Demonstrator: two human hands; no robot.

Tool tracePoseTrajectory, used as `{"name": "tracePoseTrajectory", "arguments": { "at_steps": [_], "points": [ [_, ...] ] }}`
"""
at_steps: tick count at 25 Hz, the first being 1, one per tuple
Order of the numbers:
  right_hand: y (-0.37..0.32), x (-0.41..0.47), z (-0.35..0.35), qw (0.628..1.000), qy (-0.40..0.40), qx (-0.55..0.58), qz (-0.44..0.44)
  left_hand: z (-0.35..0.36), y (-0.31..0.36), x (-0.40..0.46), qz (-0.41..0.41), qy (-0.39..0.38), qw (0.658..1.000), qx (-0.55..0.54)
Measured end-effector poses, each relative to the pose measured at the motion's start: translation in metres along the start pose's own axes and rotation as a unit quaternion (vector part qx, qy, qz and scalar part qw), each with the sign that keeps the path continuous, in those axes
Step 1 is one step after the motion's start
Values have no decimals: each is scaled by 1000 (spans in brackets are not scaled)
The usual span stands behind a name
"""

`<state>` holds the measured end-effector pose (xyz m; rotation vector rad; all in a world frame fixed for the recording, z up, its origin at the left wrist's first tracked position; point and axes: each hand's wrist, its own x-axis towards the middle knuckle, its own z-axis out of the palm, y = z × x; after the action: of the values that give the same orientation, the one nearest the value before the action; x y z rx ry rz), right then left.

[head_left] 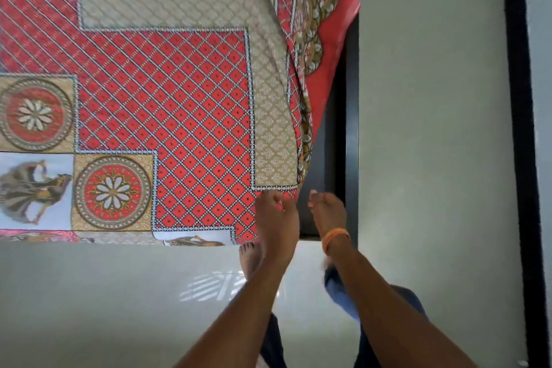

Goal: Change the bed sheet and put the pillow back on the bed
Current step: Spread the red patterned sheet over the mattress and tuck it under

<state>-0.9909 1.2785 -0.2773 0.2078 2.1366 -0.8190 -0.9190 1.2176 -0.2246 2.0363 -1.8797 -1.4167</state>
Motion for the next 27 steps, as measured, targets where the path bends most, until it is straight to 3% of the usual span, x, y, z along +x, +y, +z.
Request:
{"name": "tracePoseTrajectory", "arguments": {
  "at_steps": [2,4,7,10,12,14,18,21,22,24,27],
  "points": [
    [-35,10,-18,999,-11,33,-3,8,22,24,111,-14,983,147],
    [-68,39,-33,999,-29,16,-25,27,45,61,134,-19,960,246],
    [-112,116,-51,980,-69,-114,-146,57,82,132,113,-13,933,341],
    [-165,198,-65,933,-105,-230,-257,77,115,184,47,13,909,415],
    [-210,250,-74,881,-127,-302,-341,97,135,209,16,37,896,442],
    [-255,292,-74,814,-130,-369,-429,109,158,235,-3,59,905,422],
    [-361,336,-27,749,-105,-329,-566,110,208,300,82,128,922,356],
    [-423,364,27,566,-65,-465,-678,122,211,323,98,203,911,346],
    [-429,374,39,524,-63,-495,-690,124,208,326,94,206,910,347],
    [-424,388,51,494,-43,-516,-699,126,201,329,89,202,909,354],
    [-421,390,51,497,-70,-535,-680,122,204,330,101,203,906,357]
  ]
}}
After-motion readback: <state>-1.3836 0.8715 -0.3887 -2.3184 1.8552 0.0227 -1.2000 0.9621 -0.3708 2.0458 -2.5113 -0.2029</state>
